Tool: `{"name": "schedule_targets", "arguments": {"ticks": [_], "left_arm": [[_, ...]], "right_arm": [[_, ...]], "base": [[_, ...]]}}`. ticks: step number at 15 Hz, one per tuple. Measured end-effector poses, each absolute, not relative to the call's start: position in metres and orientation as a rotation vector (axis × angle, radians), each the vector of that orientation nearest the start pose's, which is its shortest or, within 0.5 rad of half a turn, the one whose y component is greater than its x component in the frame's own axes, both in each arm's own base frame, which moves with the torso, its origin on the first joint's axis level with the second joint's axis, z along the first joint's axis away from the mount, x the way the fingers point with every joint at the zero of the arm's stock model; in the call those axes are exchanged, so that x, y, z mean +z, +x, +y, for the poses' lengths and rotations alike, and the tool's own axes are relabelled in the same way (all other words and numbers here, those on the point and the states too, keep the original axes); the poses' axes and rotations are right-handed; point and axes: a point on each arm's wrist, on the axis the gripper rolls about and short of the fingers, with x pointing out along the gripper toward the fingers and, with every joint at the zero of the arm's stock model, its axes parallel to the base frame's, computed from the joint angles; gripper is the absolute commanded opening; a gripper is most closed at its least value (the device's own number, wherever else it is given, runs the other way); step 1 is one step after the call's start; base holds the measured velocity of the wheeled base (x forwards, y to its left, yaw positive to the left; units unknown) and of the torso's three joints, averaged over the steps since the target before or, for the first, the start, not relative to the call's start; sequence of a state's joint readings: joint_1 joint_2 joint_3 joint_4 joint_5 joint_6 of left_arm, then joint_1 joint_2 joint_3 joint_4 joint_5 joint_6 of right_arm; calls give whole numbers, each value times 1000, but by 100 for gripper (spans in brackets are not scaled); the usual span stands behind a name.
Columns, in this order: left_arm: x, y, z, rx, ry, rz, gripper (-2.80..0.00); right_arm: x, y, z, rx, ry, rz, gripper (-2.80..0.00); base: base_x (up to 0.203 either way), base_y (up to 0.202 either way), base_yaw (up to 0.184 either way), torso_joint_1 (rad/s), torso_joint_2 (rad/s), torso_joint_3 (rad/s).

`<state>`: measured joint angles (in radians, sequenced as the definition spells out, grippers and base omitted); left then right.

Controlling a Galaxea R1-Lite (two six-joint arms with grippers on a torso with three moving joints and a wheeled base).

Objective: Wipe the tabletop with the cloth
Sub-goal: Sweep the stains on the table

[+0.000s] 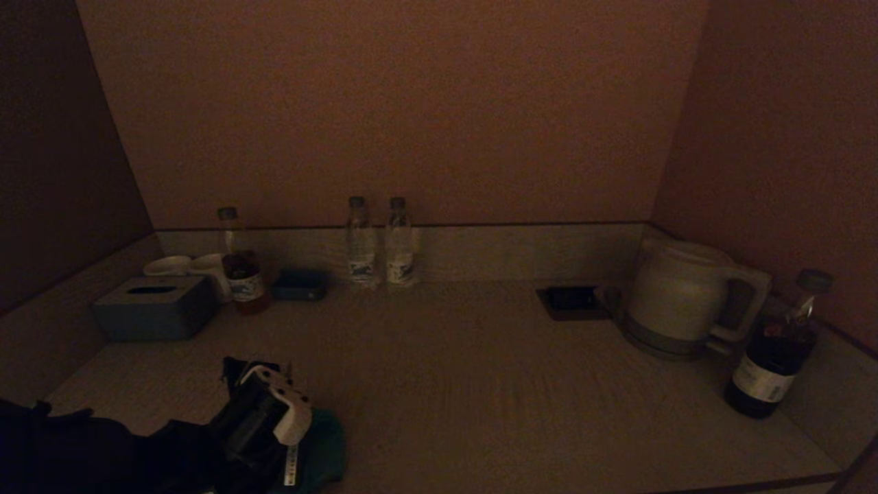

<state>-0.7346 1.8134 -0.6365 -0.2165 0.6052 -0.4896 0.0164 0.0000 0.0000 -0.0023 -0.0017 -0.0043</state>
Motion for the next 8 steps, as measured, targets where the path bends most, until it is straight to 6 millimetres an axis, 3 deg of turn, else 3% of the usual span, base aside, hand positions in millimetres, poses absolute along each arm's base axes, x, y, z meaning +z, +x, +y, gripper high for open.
{"name": "schedule_targets", "arguments": {"ticks": [4, 8], "left_arm": [[73, 233, -80, 401, 66, 802, -280], [76, 244, -4, 658, 17, 834, -280]], "right_arm": [[76, -23, 0, 15, -4, -2, -280], [76, -23, 0, 15, -4, -3, -280]], "base": [[0, 0, 0, 0, 0, 0], [0, 0, 0, 0, 0, 0]]}}
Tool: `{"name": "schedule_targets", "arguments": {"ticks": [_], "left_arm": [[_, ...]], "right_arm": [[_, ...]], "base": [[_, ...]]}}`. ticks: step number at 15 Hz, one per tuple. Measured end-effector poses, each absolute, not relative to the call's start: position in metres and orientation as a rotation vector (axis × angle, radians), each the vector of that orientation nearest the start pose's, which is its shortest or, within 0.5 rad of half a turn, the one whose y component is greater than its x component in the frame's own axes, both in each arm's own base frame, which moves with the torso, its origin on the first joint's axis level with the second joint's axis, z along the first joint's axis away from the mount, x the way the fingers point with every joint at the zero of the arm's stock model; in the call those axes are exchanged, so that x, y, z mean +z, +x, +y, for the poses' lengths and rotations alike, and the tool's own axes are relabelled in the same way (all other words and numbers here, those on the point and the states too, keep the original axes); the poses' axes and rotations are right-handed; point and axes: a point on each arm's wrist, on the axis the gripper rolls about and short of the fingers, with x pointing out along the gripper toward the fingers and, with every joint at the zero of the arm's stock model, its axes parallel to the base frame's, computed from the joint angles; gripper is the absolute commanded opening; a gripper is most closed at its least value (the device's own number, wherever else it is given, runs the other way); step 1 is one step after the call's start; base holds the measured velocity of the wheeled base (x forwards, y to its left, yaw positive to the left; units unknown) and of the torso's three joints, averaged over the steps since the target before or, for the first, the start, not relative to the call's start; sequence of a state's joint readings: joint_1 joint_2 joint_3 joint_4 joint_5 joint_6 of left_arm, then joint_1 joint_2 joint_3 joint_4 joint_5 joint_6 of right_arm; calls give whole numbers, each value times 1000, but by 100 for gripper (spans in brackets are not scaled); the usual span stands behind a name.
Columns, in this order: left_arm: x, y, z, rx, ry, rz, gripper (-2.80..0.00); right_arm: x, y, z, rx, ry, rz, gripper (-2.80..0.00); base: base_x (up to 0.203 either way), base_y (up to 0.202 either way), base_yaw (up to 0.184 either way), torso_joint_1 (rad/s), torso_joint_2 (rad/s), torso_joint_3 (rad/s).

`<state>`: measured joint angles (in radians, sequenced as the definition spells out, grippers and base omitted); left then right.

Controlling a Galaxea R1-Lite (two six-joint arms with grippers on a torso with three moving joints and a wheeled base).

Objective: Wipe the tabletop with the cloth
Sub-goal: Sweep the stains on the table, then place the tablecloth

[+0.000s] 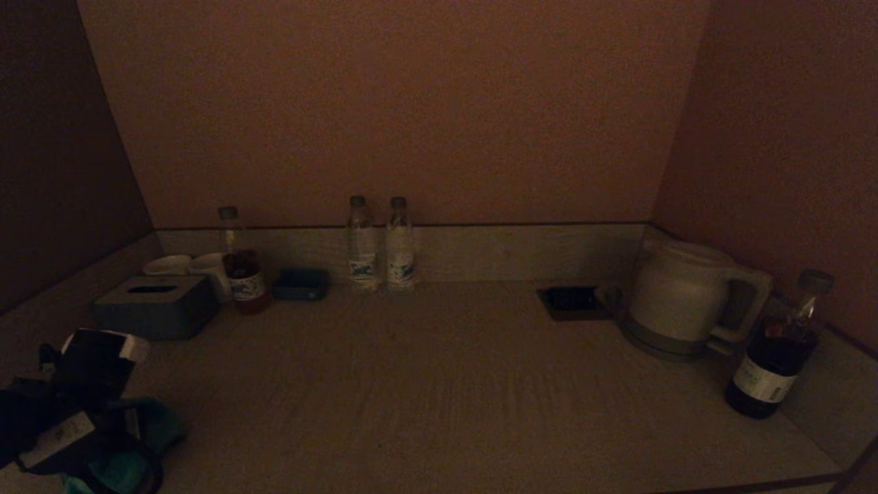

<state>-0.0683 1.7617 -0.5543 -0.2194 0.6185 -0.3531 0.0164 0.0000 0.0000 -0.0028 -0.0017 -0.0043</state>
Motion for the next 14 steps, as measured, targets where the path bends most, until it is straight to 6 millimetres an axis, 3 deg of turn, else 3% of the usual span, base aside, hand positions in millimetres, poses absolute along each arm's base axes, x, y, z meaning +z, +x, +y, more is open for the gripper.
{"name": "schedule_targets", "arguments": {"ticks": [4, 9, 14], "left_arm": [[83, 254, 43, 798, -23, 806, -280], [74, 259, 58, 850, -43, 783, -280], [66, 268, 60, 857, -42, 801, -280]], "right_arm": [[76, -23, 0, 15, -4, -3, -280], [76, -23, 0, 15, -4, -3, -280], [76, -23, 0, 15, -4, -3, -280]], "base": [[0, 0, 0, 0, 0, 0], [0, 0, 0, 0, 0, 0], [0, 0, 0, 0, 0, 0]]}}
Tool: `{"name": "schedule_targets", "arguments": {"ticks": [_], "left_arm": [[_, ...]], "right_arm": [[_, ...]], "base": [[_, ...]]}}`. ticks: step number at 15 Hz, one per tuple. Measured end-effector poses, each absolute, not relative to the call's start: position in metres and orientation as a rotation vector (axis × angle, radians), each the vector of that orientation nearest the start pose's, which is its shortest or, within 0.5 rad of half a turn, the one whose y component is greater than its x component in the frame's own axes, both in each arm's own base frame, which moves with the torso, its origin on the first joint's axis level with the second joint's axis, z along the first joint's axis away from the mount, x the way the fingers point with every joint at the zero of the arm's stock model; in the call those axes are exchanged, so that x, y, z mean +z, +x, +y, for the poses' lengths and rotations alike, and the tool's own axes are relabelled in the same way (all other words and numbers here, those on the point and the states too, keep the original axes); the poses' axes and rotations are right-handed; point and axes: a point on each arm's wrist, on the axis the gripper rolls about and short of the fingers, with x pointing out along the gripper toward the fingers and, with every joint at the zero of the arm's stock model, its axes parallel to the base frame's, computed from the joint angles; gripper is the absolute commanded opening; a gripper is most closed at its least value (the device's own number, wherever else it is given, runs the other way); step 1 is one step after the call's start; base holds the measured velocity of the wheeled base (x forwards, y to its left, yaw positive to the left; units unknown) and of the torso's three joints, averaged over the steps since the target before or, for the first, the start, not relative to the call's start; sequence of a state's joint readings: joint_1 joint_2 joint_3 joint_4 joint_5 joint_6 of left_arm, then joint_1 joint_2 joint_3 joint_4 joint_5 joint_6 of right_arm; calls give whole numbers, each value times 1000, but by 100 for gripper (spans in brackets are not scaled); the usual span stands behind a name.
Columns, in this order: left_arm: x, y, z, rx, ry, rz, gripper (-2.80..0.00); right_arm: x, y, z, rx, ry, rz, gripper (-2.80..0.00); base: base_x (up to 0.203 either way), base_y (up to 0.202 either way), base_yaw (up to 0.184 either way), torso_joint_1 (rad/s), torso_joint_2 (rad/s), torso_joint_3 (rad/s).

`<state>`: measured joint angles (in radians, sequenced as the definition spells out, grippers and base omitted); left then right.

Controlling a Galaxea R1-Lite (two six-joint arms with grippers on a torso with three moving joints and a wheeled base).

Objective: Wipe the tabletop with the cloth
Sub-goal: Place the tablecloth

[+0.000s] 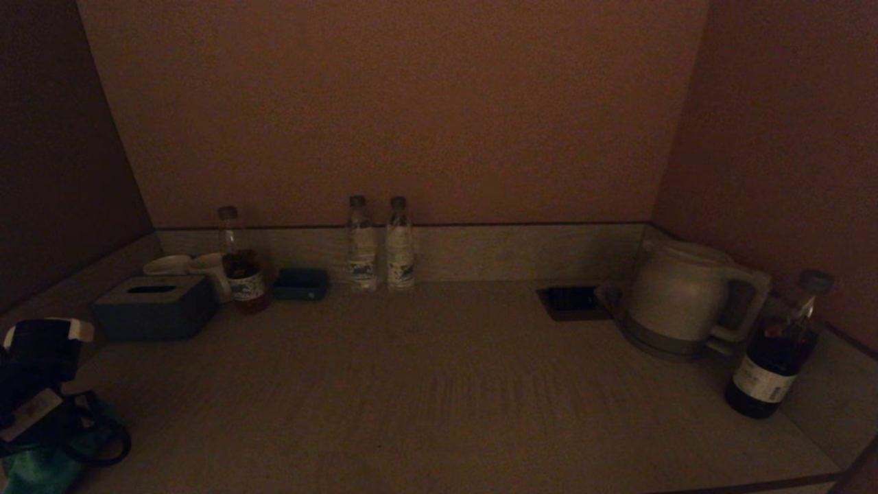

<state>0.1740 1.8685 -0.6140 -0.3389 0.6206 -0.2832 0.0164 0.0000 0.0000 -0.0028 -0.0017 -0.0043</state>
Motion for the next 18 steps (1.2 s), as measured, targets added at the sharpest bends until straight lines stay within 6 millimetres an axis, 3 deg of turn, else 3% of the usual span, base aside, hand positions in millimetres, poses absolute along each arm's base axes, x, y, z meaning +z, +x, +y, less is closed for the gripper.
{"name": "schedule_targets", "arguments": {"ticks": [3, 9, 16, 17, 18], "left_arm": [[74, 275, 61, 851, -53, 766, -280], [106, 294, 65, 841, -82, 632, -280], [96, 306, 68, 850, -82, 649, -280], [93, 307, 68, 854, -81, 655, 0], [91, 308, 69, 857, -82, 660, 0]], "right_arm": [[76, -23, 0, 15, -4, -2, -280], [76, -23, 0, 15, -4, -3, -280], [76, -23, 0, 15, -4, -3, -280], [76, -23, 0, 15, -4, -3, -280], [76, -23, 0, 15, -4, -3, -280]], "base": [[0, 0, 0, 0, 0, 0], [0, 0, 0, 0, 0, 0], [0, 0, 0, 0, 0, 0], [0, 0, 0, 0, 0, 0], [0, 0, 0, 0, 0, 0]]}}
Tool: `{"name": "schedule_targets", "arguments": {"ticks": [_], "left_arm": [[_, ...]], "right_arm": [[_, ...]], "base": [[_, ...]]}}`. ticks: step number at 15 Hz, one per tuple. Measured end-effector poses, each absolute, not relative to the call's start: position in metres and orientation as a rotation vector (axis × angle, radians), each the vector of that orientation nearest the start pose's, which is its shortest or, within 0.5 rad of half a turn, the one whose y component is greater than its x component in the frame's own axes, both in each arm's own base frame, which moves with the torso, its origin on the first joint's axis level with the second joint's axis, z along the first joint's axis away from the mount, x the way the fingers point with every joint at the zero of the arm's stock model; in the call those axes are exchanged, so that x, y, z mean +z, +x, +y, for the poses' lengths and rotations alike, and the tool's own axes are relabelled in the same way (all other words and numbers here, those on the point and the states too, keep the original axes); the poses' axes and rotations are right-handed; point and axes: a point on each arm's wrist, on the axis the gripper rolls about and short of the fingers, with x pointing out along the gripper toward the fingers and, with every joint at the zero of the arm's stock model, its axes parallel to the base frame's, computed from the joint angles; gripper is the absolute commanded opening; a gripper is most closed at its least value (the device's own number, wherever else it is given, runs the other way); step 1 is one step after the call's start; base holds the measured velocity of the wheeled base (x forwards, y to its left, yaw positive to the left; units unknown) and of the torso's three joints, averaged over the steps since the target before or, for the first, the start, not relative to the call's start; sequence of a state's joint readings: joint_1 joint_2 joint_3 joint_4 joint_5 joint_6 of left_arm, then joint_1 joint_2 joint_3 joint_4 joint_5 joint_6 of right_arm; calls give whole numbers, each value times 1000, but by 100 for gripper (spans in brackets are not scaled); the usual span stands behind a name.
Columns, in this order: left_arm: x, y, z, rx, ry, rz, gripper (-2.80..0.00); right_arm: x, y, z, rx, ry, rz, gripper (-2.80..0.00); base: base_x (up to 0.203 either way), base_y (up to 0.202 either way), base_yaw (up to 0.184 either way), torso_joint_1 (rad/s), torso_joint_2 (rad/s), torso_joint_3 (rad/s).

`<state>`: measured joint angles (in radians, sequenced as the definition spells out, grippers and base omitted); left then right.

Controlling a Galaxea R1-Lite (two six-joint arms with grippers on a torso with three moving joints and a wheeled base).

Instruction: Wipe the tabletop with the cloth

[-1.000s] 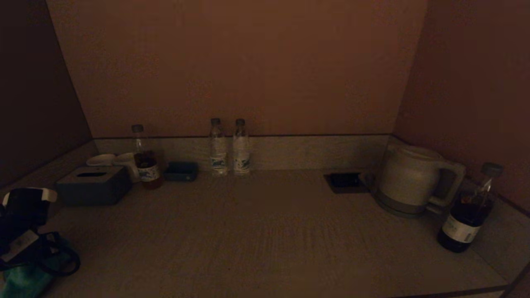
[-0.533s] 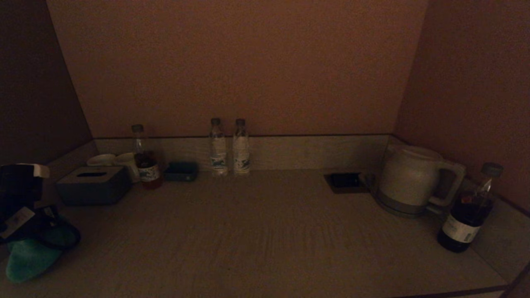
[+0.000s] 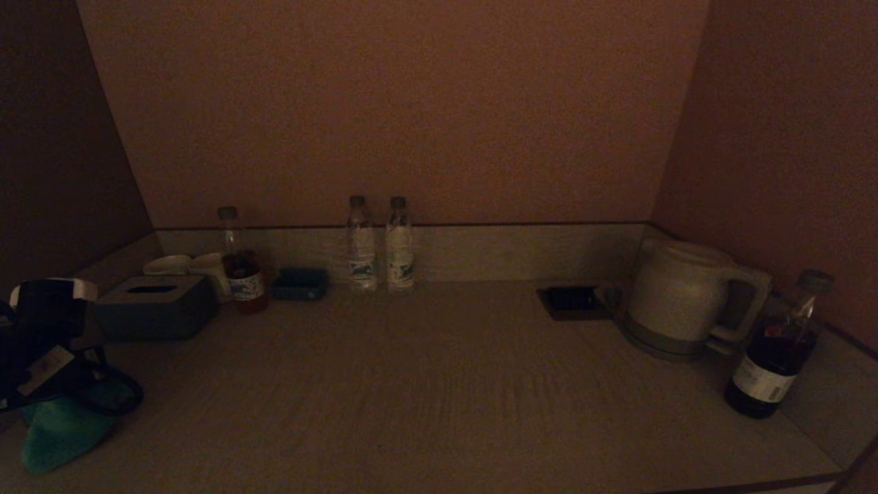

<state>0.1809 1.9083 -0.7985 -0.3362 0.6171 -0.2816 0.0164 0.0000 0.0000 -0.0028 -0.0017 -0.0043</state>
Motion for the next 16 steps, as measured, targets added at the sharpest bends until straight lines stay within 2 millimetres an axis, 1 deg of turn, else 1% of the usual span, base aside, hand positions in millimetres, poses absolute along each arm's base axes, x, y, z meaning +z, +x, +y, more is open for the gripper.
{"name": "schedule_targets", "arguments": {"ticks": [4, 7, 8, 9, 11, 13, 14, 16], "left_arm": [[91, 310, 72, 869, -104, 650, 0], [98, 311, 72, 868, -118, 622, 0], [104, 309, 71, 864, -123, 605, 0], [115, 306, 70, 855, -131, 573, 0], [145, 295, 61, 810, -154, 484, 0], [177, 278, 48, 718, -185, 398, 0], [195, 266, 40, 650, -205, 353, -280], [219, 245, 26, 508, -235, 298, -280]], "right_arm": [[76, -23, 0, 15, -4, -3, -280], [76, -23, 0, 15, -4, -3, -280], [76, -23, 0, 15, -4, -2, -280], [76, -23, 0, 15, -4, -3, -280], [76, -23, 0, 15, -4, -3, -280], [76, -23, 0, 15, -4, -3, -280], [76, -23, 0, 15, -4, -2, -280], [76, -23, 0, 15, -4, -3, -280]], "base": [[0, 0, 0, 0, 0, 0], [0, 0, 0, 0, 0, 0], [0, 0, 0, 0, 0, 0], [0, 0, 0, 0, 0, 0], [0, 0, 0, 0, 0, 0], [0, 0, 0, 0, 0, 0], [0, 0, 0, 0, 0, 0], [0, 0, 0, 0, 0, 0]]}}
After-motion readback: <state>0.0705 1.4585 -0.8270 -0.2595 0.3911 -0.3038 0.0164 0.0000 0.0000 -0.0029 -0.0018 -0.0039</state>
